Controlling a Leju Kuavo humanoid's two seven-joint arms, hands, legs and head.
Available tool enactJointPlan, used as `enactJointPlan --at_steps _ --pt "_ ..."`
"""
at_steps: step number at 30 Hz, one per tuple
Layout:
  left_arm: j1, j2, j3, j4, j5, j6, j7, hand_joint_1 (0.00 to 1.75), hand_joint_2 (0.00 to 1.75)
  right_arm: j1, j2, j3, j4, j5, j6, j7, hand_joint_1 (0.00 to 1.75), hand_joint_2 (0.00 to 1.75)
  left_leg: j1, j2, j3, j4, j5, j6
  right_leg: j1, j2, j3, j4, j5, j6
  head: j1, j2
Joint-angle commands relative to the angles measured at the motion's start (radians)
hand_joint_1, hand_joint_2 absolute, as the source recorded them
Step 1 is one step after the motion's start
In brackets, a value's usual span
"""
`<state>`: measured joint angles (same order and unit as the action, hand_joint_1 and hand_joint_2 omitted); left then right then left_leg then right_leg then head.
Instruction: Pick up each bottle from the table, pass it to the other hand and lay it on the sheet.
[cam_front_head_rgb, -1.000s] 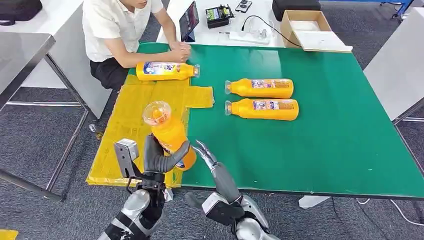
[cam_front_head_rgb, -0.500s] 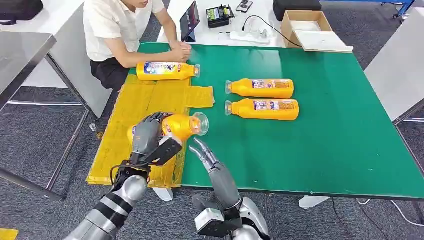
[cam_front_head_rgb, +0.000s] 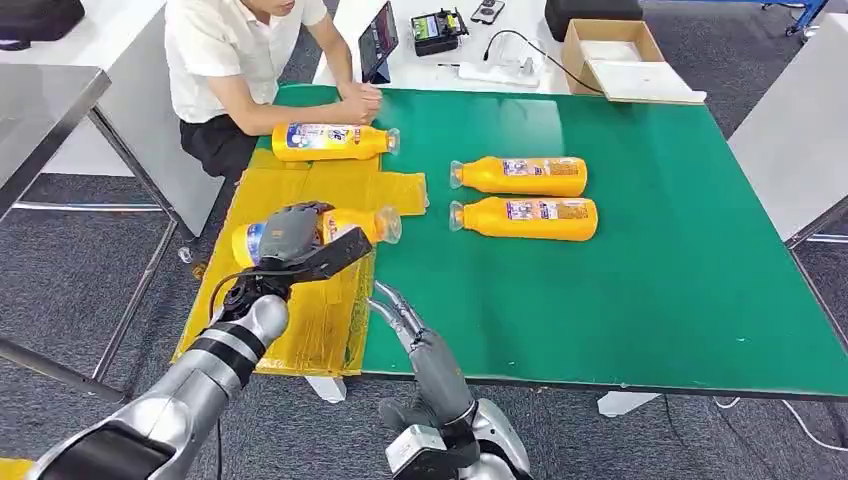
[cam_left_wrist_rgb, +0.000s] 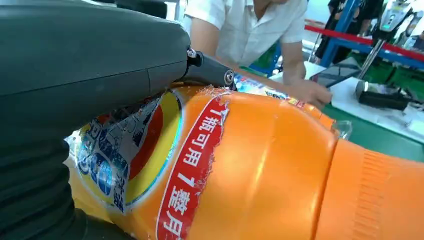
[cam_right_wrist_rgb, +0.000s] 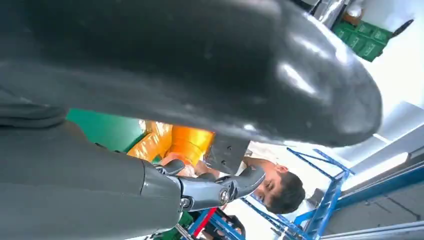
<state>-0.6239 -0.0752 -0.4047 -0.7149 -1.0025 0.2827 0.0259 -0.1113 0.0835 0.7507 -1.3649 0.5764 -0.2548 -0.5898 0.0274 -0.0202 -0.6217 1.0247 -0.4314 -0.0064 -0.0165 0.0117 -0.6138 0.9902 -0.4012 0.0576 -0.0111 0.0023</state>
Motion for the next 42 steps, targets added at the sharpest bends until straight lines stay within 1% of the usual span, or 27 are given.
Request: enactJointPlan --at_steps 1,2,3,6,8,9,11,12,15,18,21,22,23,25,26,27,28,29,30,31,32,33,36,38,40,41,42 --pt "-0.114 -0.01 0.043 0.181 0.026 -0.064 0.022 1.75 1.75 -0.007 -0.009 -0.002 0.022 -0.026 0.003 -0.017 0.0 0.0 0.0 0.001 0.002 0.0 -0.001 0.002 0.001 -0.001 0.002 0.0 -0.001 -0.002 0.0 0.0" --pt "-0.147 -0.002 0.054 0.235 0.027 -0.084 0.048 1.75 1.75 -0.007 -0.007 0.001 0.025 -0.033 0.003 -0.02 0.0 0.0 0.0 0.002 0.006 0.0 -0.002 0.003 0.001 -0.002 0.007 -0.001 -0.002 -0.003 0.0 0.0" --pt "-0.171 0.004 0.052 0.282 0.018 -0.104 0.062 1.75 1.75 -0.008 -0.006 0.004 0.03 -0.037 0.001 -0.021 0.0 0.0 0.0 0.001 0.001 0.0 0.0 0.001 0.001 -0.001 0.002 0.0 -0.001 -0.002 0.0 0.0" --pt "-0.211 0.016 0.063 0.38 0.008 -0.185 0.088 1.75 1.75 -0.021 -0.002 0.016 0.055 -0.06 0.004 -0.028 0.0 0.0 0.0 0.003 0.003 0.0 -0.001 0.002 0.001 0.0 0.003 0.0 0.0 -0.003 0.0 0.0" --pt "-0.211 0.016 0.06 0.407 0.003 -0.23 0.086 1.75 1.75 -0.028 -0.001 0.026 0.07 -0.067 0.006 -0.031 0.0 0.0 0.0 0.004 0.004 -0.001 -0.001 0.002 0.001 0.001 0.003 -0.001 0.0 -0.003 0.0 0.0" --pt "-0.209 0.013 0.069 0.412 0.013 -0.251 0.072 1.75 1.75 -0.032 -0.001 0.032 0.077 -0.073 0.008 -0.034 0.0 0.0 0.0 0.003 0.003 -0.001 0.0 0.001 0.001 0.001 0.002 0.0 0.0 -0.002 0.0 0.0" --pt "-0.198 0.011 0.096 0.411 0.048 -0.293 0.034 1.75 1.75 -0.039 -0.003 0.04 0.089 -0.085 0.007 -0.036 0.0 0.0 0.0 0.004 0.006 -0.002 -0.001 0.002 0.001 0.001 0.005 -0.001 -0.001 -0.003 0.0 0.0" --pt "-0.194 0.013 0.1 0.414 0.058 -0.315 0.018 1.75 1.75 -0.043 -0.006 0.045 0.096 -0.088 0.006 -0.037 0.0 0.0 0.0 0.003 0.004 -0.001 0.0 0.001 0.001 0.001 0.004 0.0 -0.001 -0.002 0.0 0.0" --pt "-0.19 0.017 0.089 0.419 0.054 -0.335 0.013 1.75 1.75 -0.052 -0.005 0.051 0.109 -0.098 0.007 -0.043 0.0 0.0 0.0 0.005 0.006 -0.002 -0.001 0.001 0.001 0.002 0.005 -0.001 0.0 -0.003 0.0 0.0" --pt "-0.184 0.017 0.1 0.427 0.07 -0.349 0.009 1.75 1.75 -0.062 0.001 0.06 0.133 -0.109 0.011 -0.048 0.0 0.0 0.0 0.003 0.004 -0.001 0.0 0.001 0.0 0.001 0.004 0.0 0.0 -0.002 0.0 0.0" --pt "-0.178 0.022 0.106 0.431 0.077 -0.351 0.008 1.75 1.75 -0.063 0.003 0.065 0.145 -0.114 0.01 -0.05 0.0 0.0 -0.001 0.006 0.006 -0.003 0.0 0.001 0.0 0.003 0.005 -0.001 0.001 -0.003 0.0 0.0" --pt "-0.178 0.023 0.106 0.432 0.077 -0.351 0.008 1.75 1.75 -0.063 0.003 0.066 0.147 -0.115 0.009 -0.051 0.0 0.0 0.0 0.003 0.004 -0.002 0.0 0.0 0.0 0.002 0.003 0.0 0.001 -0.002 0.0 0.0" --pt "-0.177 0.024 0.106 0.433 0.077 -0.351 0.008 1.75 1.75 -0.063 0.003 0.066 0.147 -0.115 0.009 -0.052 0.0 0.0 0.0 0.005 0.006 -0.003 0.0 0.001 0.0 0.002 0.005 -0.001 0.001 -0.003 0.0 0.0" --pt "-0.177 0.024 0.106 0.433 0.077 -0.351 0.008 1.75 1.75 -0.063 0.003 0.066 0.147 -0.115 0.009 -0.052 0.0 0.0 -0.001 0.003 0.005 -0.002 0.0 0.0 0.0 0.001 0.004 0.0 0.0 -0.002 0.0 0.0" --pt "-0.177 0.024 0.103 0.431 0.073 -0.346 0.012 1.62 1.75 -0.065 0.004 0.067 0.153 -0.117 0.008 -0.053 0.0 0.0 -0.001 0.004 0.007 -0.003 0.0 0.001 0.0 0.002 0.006 -0.001 0.0 -0.003 0.0 0.0" --pt "-0.176 0.023 0.103 0.43 0.072 -0.337 0.018 1.34 1.75 -0.066 0.003 0.068 0.154 -0.116 0.006 -0.055 0.0 0.0 -0.001 0.003 0.006 -0.002 0.0 0.0 0.0 0.002 0.006 0.0 0.0 -0.002 0.0 0.0" --pt "-0.174 0.022 0.105 0.429 0.073 -0.331 0.021 0.99 1.75 -0.066 0.003 0.07 0.157 -0.116 0.005 -0.056 0.0 0.0 -0.001 0.004 0.008 -0.002 0.0 0.001 0.0 0.002 0.007 0.0 0.0 -0.002 0.0 0.0" --pt "-0.171 0.021 0.108 0.428 0.076 -0.326 0.022 0.37 1.75 -0.066 0.003 0.071 0.158 -0.115 0.004 -0.057 0.0 0.0 -0.001 0.003 0.007 -0.002 0.0 0.0 0.0 0.002 0.006 0.0 0.0 -0.002 0.0 0.0" --pt "-0.168 0.02 0.11 0.429 0.078 -0.326 0.02 0.31 1.75 -0.065 0.002 0.072 0.161 -0.116 0.004 -0.057 0.0 0.0 -0.001 0.005 0.008 -0.003 0.0 0.001 0.0 0.002 0.007 -0.001 0.001 -0.002 0.0 0.0" --pt "-0.165 0.019 0.112 0.428 0.083 -0.328 0.014 0.1 1.75 -0.066 0.003 0.073 0.165 -0.114 0.002 -0.058 0.0 0.0 -0.001 0.005 0.009 -0.003 0.0 0.001 0.0 0.002 0.008 -0.001 0.001 -0.003 0.0 0.0" --pt "-0.163 0.018 0.115 0.425 0.088 -0.33 0.005 0.0 1.75 -0.067 0.003 0.074 0.169 -0.113 -0.002 -0.061 0.0 0.0 -0.001 0.006 0.01 -0.004 0.0 0.002 0.0 0.002 0.009 -0.002 0.001 -0.003 0.0 0.0" --pt "-0.162 0.019 0.114 0.424 0.091 -0.334 -0.004 0.0 1.75 -0.069 0.003 0.076 0.172 -0.115 -0.002 -0.061 0.0 0.0 -0.001 0.002 0.006 -0.002 0.0 0.0 0.0 0.001 0.005 0.0 0.0 -0.001 0.0 0.0" --pt "-0.162 0.019 0.114 0.424 0.091 -0.334 -0.004 0.0 1.75 -0.069 0.003 0.076 0.172 -0.115 -0.002 -0.061 0.0 0.0 0.0 0.004 0.007 -0.002 0.0 0.001 0.0 0.001 0.006 0.0 0.0 -0.002 0.0 0.0" --pt "-0.163 0.019 0.116 0.422 0.094 -0.334 -0.01 0.0 1.75 -0.069 0.003 0.075 0.171 -0.116 -0.002 -0.062 0.0 0.0 -0.001 0.001 0.006 -0.002 0.0 0.0 0.0 0.0 0.006 0.001 0.0 -0.002 0.0 0.0" --pt "-0.164 0.02 0.106 0.414 0.104 -0.347 -0.058 0.0 1.75 -0.07 0.001 0.078 0.172 -0.122 0.0 -0.065 0.0 0.0 -0.001 0.004 0.008 -0.002 0.0 0.001 0.0 0.002 0.007 0.0 0.0 -0.003 0.0 0.0" --pt "-0.165 0.02 0.1 0.411 0.102 -0.344 -0.071 0.0 1.75 -0.07 0.0 0.079 0.173 -0.122 -0.002 -0.067 0.0 0.0 0.0 0.002 0.005 -0.001 0.0 0.0 0.0 0.001 0.005 0.001 0.0 -0.002 0.0 0.0" --pt "-0.164 0.019 0.082 0.4 0.094 -0.338 -0.109 0.0 1.75 -0.07 -0.001 0.08 0.173 -0.119 -0.005 -0.07 0.0 0.0 -0.001 0.003 0.007 -0.002 0.0 0.001 0.0 0.001 0.007 0.0 0.0 -0.003 0.0 0.0"
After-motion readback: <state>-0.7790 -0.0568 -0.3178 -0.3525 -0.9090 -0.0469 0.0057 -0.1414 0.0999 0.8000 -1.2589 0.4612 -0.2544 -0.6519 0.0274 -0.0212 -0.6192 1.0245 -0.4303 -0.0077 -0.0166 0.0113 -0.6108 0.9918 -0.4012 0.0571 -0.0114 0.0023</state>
